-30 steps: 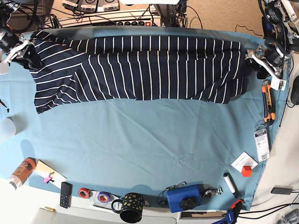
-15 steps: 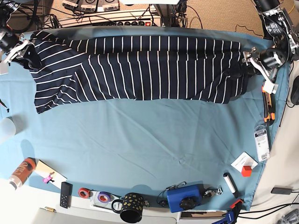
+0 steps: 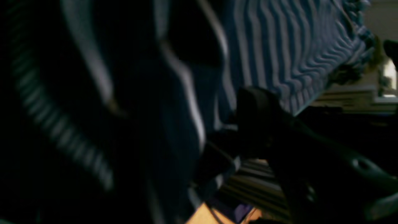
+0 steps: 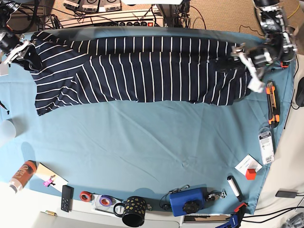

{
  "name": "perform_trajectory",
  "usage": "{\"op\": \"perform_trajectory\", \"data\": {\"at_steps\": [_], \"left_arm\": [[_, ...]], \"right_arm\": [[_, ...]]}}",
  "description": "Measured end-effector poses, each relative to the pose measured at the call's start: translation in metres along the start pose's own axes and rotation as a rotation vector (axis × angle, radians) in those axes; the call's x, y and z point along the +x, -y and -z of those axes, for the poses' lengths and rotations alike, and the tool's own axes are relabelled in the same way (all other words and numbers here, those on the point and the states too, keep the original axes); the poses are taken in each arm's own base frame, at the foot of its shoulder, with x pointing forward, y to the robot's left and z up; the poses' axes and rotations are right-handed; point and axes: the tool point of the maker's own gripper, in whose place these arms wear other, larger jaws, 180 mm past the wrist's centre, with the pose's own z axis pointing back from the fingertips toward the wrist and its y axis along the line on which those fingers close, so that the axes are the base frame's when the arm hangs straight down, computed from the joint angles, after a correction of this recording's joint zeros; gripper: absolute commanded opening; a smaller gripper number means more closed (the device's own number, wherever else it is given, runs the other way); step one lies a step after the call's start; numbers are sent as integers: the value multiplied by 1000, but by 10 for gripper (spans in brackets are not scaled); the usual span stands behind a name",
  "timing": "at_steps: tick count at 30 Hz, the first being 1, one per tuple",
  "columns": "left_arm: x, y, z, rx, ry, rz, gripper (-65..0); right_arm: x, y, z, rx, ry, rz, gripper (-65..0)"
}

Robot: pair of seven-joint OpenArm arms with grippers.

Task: Layout the t-shirt on the table in an organized manner, then fold the t-shirt properly
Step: 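Release the folded shirt and adjust its edge with the left gripper, then grasp the strip's end with the left gripper and lift it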

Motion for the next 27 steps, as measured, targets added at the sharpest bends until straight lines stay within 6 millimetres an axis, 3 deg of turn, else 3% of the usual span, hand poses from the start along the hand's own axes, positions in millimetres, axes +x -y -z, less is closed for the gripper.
{"op": "perform_trajectory", "data": {"at_steps": [3, 7, 8, 12, 18, 20, 23, 27], "left_arm": [[2, -5, 3, 33, 14, -10, -387], [3, -21, -3, 108, -6, 2, -633], [4, -25, -7, 121, 2, -8, -650], [24, -51, -32, 224, 59, -9, -650], [84, -98, -95, 483, 135, 63, -650], [90, -98, -103, 487, 120, 77, -650], [85, -93, -105, 464, 71, 83, -650], [80, -69, -104, 424, 57, 174, -650]], "right_arm": [[0, 0, 0, 0, 1, 0, -448], [0, 0, 0, 0, 0, -1, -448], [0, 0, 0, 0, 0, 0, -448], [0, 0, 0, -1, 0, -1, -448], [4, 0, 1, -2, 10, -4, -448], [10, 0, 3, 1, 29, -9, -448], [20, 0, 5, 3, 57, -17, -448], [39, -1, 8, 9, 114, -32, -448]]}}
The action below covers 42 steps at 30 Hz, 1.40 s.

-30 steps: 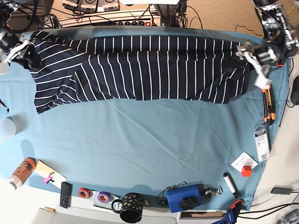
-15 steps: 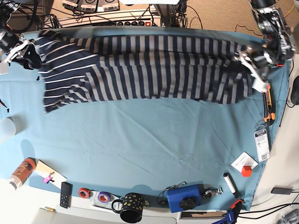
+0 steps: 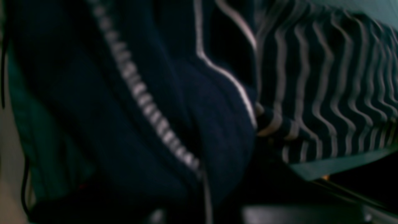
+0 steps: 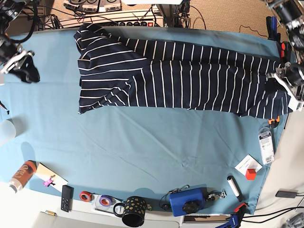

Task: Layout the t-shirt on the table in an organized manner, then fold the t-shirt properly
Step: 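Grasp the strip's end with the left gripper and lift it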

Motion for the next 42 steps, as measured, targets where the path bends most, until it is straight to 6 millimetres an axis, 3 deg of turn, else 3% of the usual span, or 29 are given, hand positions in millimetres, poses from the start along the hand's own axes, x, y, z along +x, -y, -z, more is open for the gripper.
{"op": "perform_trajectory", "data": {"at_steps": [5, 8, 11, 15, 22, 26, 28, 32, 36, 40, 42], "left_arm": [[-3, 47, -16, 32, -2, 254, -650], [-4, 86, -13, 49, 28, 360, -650], [-7, 136, -1, -22, 65, 423, -650], [-16, 183, 23, -93, 51, 467, -650], [-7, 236, 49, -74, 84, 517, -650], [-16, 268, 71, -118, 50, 556, -650], [-14, 277, 84, -104, 36, 552, -650], [-18, 274, 109, -40, -38, 543, -650], [-19, 278, 116, -47, -64, 538, -650], [-15, 291, 116, -82, -25, 517, -373], [-13, 300, 115, -105, -12, 498, -313]], "right_arm": [[12, -1, 3, 5, 37, -9, -448], [11, -1, 3, 5, 37, -5, -448], [10, -1, 4, 5, 36, -2, -448], [10, -1, 4, 6, 37, -3, -448], [10, -1, 4, 5, 37, -3, -448], [10, -1, 4, 5, 37, -3, -448], [10, -1, 4, 5, 37, -3, -448], [10, -1, 4, 5, 37, -3, -448], [10, -1, 3, 5, 37, -3, -448], [10, -1, 4, 5, 38, -3, -448], [10, -1, 3, 5, 37, -3, -448]]}}
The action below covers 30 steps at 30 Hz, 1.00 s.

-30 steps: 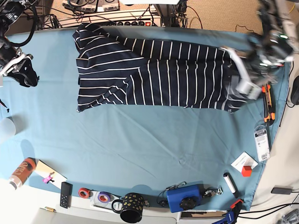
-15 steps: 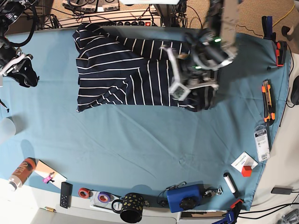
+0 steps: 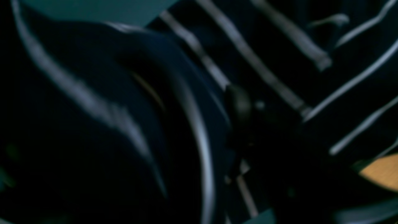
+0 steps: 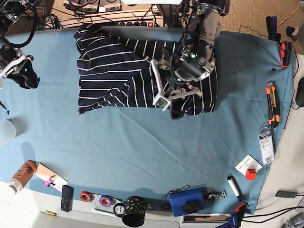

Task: Layout the t-shirt on the table in an organized manner, then fold the t-shirt properly
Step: 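Grasp the strip's end with the left gripper and lift it, then fold the held end over the strip toward the right gripper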

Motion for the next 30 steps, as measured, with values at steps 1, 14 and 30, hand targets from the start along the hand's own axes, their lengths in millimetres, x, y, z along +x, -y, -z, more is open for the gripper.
{"op": "perform_trajectory", "data": {"at_steps": [1, 14, 30], "left_arm": [[5, 4, 0, -13, 14, -16, -311], [68, 8, -51, -7, 257, -16, -313], [-9, -14, -45, 120, 31, 31, -360]], "right_arm": [[0, 0, 0, 0, 0, 0, -448], [-9, 11, -1, -61, -52, -13, -448], [-10, 12, -1, -68, -58, -14, -448]]}}
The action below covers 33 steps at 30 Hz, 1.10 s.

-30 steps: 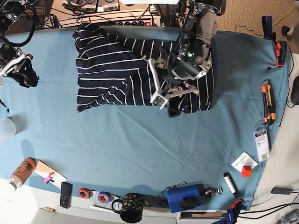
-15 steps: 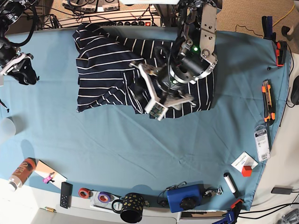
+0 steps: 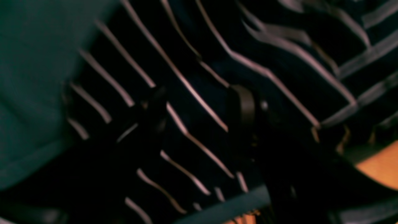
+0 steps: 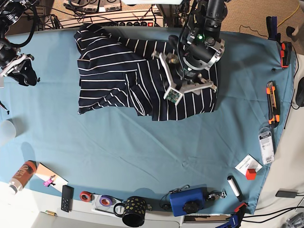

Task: Layout the t-shirt on the table in an organized manner, then fold the t-shirt properly
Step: 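Fold the held end over the strip toward the right gripper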

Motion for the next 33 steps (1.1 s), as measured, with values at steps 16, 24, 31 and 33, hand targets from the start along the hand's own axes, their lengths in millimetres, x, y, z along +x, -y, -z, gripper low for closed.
{"op": "perform_trajectory", "data": {"at_steps": [16, 24, 31, 33], "left_arm": [[-21, 62, -21, -280, 159, 604, -338], [-7, 70, -21, -137, 233, 682, -325], [-12, 78, -21, -147, 211, 693, -325], [-13, 71, -15, -102, 206, 705, -325]], "right_arm": [[0, 2, 0, -13, 1, -3, -448], [0, 2, 0, -13, 1, -3, -448], [0, 3, 0, -14, 1, -4, -448], [0, 3, 0, -14, 1, -4, -448]]}}
